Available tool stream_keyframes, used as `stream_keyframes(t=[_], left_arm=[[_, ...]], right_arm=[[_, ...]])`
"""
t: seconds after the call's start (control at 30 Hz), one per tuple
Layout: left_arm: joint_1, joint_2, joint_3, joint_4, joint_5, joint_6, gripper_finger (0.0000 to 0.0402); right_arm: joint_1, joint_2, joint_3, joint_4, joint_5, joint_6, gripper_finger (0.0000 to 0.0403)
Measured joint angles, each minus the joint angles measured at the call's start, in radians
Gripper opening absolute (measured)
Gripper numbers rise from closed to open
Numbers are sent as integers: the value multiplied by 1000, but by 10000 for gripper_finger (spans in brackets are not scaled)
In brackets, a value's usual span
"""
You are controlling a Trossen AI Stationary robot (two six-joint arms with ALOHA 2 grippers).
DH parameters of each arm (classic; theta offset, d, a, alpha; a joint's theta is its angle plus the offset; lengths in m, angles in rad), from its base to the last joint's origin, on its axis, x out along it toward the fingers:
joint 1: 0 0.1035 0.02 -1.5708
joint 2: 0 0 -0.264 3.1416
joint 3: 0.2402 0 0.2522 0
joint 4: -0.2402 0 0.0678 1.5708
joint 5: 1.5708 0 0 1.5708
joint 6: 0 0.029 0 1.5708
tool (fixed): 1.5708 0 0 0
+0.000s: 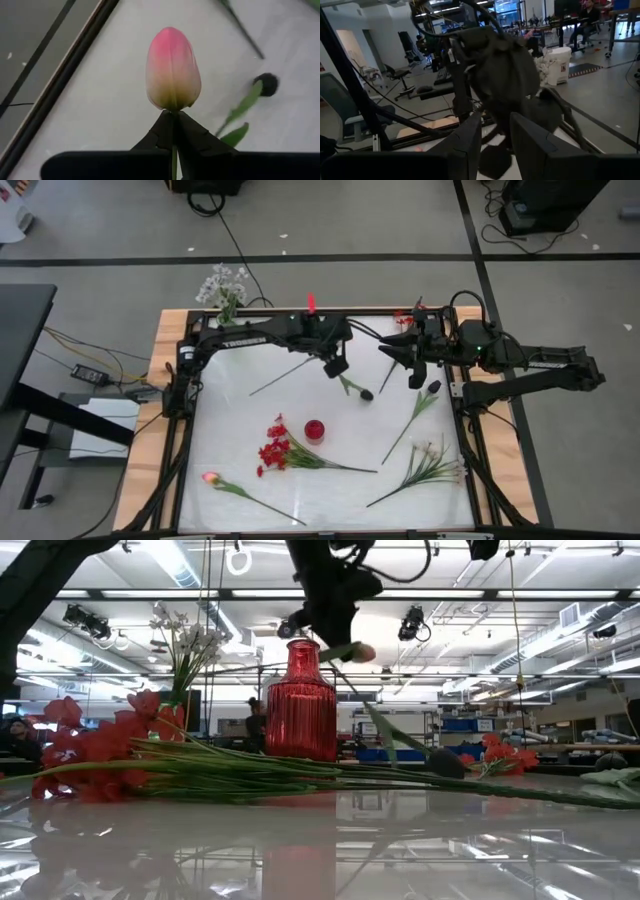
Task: Sort flowers into vase by color
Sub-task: Put the top pink flowers into the green flower vase
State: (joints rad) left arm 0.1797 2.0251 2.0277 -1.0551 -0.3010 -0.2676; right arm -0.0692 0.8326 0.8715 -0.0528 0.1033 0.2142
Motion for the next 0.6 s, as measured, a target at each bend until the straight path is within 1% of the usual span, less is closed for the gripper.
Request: stream_keyframes(t=[0.07,0.13,0.2,0.23,0.27,0.33,0.37,0.4,0.43,0.5,0.6], left_arm=[[-1,2,11,-2,-17,-6,12],[-7,0,52,-7,-84,2,11],[-17,-10,119,-11,-160,44,8],[-22,-17,166,-19,-162,77,8],[-27,-21,219,-46,-137,117,8],[-29,-24,324,-124,14,172,8],[-33,-31,334,-143,61,171,7],[-39,-51,314,-149,67,167,7],[-41,-70,304,-193,61,167,7],[-42,-75,303,-268,-3,162,6],[-40,-84,325,-303,-179,163,6]], right_arm=[[0,0,0,0,0,0,113],[0,0,0,0,0,0,113],[0,0,0,0,0,0,113],[0,0,0,0,0,0,113],[0,0,0,0,0,0,113],[0,0,0,5,0,0,113],[0,0,0,8,0,0,113],[0,0,0,9,0,0,113],[0,0,0,13,0,0,113],[0,0,0,15,0,0,113],[0,0,0,16,0,0,113]])
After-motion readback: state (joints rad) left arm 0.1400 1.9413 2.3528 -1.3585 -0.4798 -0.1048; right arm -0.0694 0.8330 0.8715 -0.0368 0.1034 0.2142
